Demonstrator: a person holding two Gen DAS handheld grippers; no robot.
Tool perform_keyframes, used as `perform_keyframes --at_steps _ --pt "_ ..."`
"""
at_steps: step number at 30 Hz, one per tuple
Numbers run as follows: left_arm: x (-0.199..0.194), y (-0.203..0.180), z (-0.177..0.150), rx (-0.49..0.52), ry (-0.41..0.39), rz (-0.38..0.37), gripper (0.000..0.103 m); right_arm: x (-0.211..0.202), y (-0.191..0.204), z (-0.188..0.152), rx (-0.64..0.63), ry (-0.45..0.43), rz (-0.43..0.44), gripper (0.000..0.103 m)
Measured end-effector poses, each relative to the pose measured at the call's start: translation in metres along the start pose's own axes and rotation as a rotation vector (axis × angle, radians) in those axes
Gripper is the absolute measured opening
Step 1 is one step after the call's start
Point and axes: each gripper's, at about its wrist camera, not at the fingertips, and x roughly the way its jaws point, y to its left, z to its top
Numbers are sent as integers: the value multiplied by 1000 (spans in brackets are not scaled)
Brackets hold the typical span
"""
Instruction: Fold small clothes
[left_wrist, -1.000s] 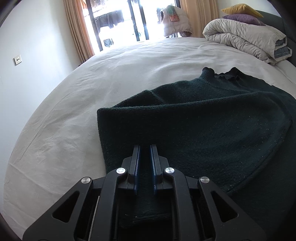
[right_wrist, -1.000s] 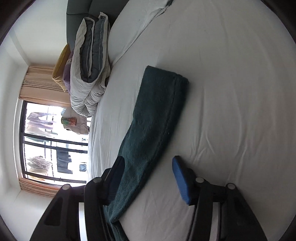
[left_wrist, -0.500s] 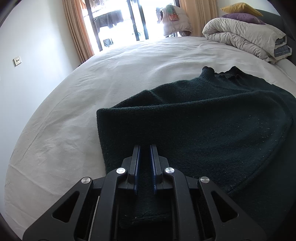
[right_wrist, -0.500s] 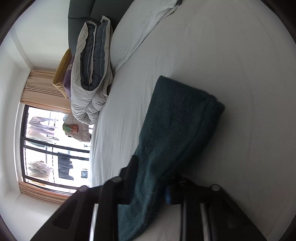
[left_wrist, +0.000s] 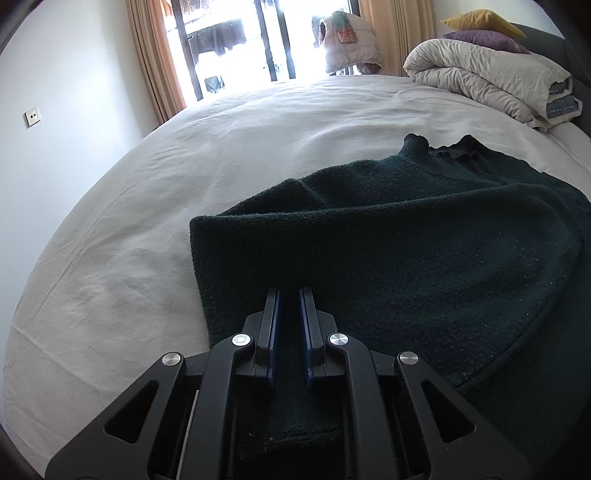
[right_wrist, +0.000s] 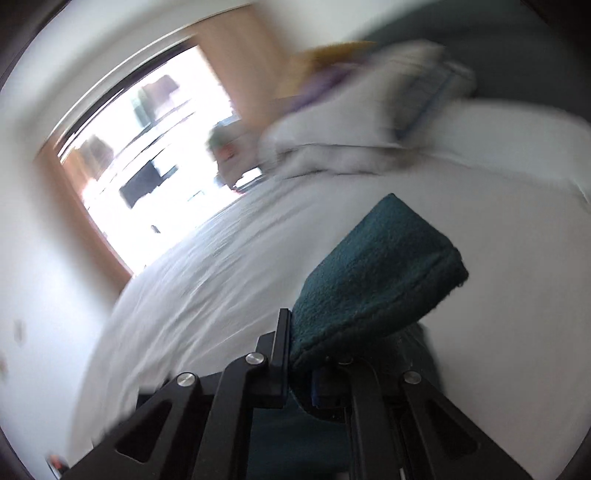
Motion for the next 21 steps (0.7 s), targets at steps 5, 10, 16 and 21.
perform_keyframes --at_steps 5,10,16,21 --pt "0 2 1 -9 1 -11 10 58 169 -78 -424 174 95 9" --pt "-1 13 2 -47 3 -90 10 84 212 -140 -563 253 64 9" --pt "-17 47 18 -320 98 -272 11 90 192 -141 -508 268 70 9" --pt "-24 27 40 -432 167 -541 66 87 189 -139 -483 275 100 9"
